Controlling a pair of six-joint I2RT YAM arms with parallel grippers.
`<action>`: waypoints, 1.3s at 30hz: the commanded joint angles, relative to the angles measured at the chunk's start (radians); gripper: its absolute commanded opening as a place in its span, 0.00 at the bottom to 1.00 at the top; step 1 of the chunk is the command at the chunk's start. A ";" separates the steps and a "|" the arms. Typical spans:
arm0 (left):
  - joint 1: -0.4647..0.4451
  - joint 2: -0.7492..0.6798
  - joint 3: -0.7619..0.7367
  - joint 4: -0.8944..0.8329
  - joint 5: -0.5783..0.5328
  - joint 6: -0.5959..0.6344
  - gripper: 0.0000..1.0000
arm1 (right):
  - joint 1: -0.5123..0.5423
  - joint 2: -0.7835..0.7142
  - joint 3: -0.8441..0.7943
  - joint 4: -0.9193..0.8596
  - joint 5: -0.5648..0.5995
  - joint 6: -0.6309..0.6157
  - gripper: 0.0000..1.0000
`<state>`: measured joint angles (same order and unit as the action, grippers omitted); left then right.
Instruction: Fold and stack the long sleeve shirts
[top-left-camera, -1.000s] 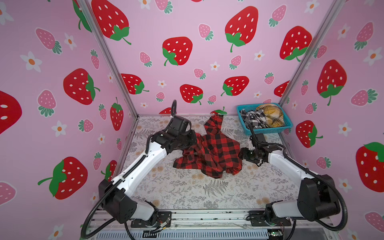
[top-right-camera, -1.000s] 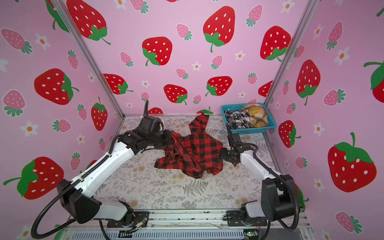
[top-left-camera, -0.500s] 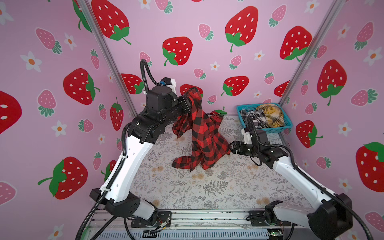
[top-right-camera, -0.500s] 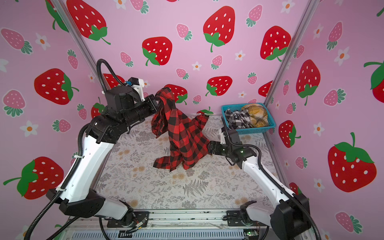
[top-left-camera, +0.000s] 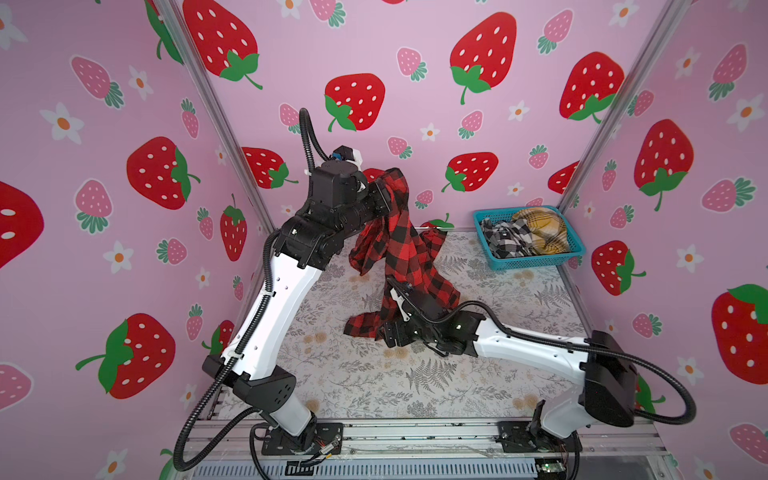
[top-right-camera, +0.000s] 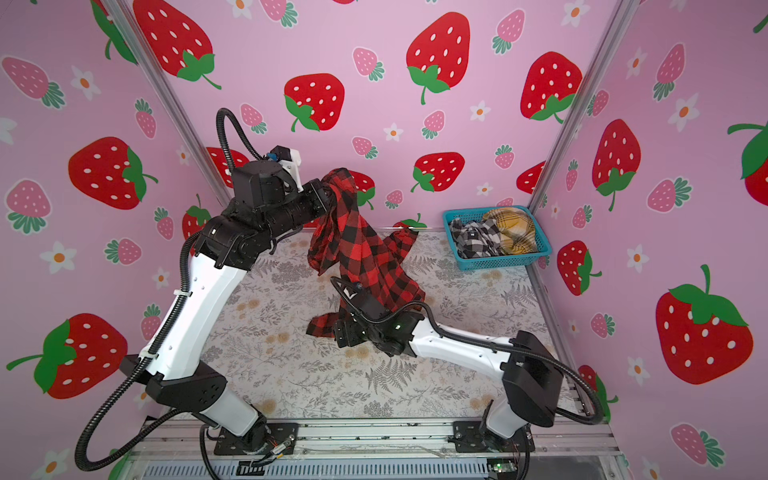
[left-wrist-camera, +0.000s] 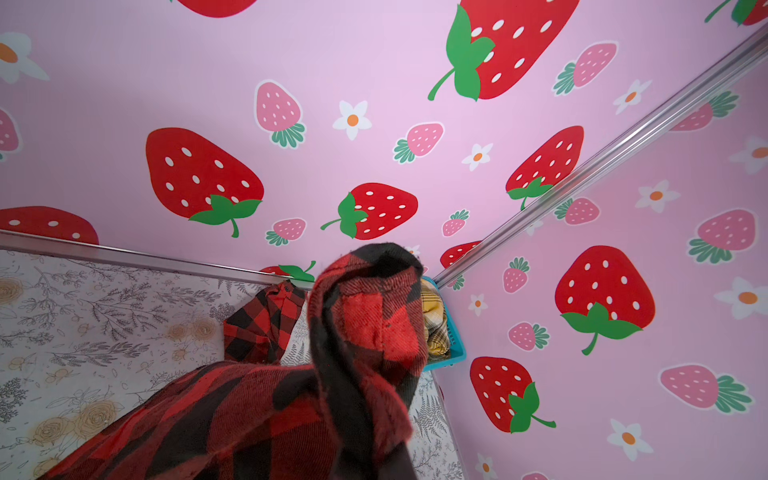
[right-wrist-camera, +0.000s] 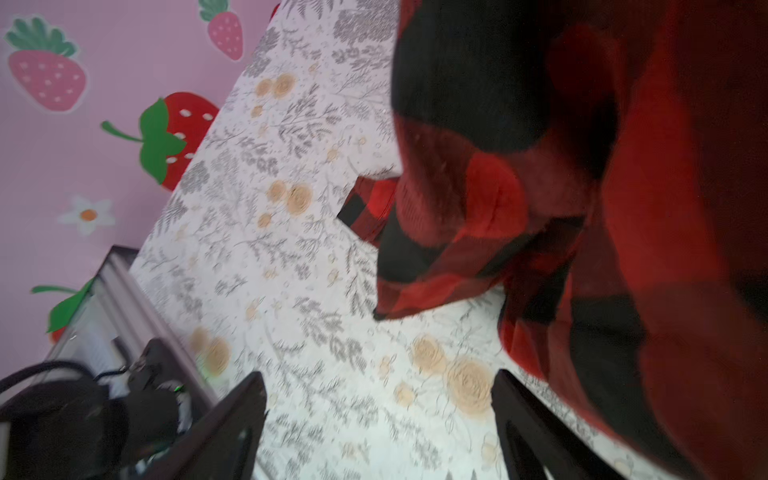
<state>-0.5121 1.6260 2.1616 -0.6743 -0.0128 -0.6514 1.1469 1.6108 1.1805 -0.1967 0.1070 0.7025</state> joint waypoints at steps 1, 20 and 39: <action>0.003 -0.005 0.044 0.033 -0.025 -0.009 0.00 | -0.004 0.069 0.079 0.029 0.156 0.051 0.88; 0.106 -0.046 -0.065 0.026 -0.091 -0.032 0.00 | -0.052 0.086 0.058 -0.185 0.202 0.082 0.00; 0.451 0.006 -0.234 0.427 0.185 -0.155 0.00 | -0.704 -0.052 0.743 -0.479 0.477 -0.436 0.00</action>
<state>-0.1024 1.7557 1.9770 -0.3965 0.1864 -0.8165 0.4469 1.5154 1.9228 -0.5869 0.5117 0.3450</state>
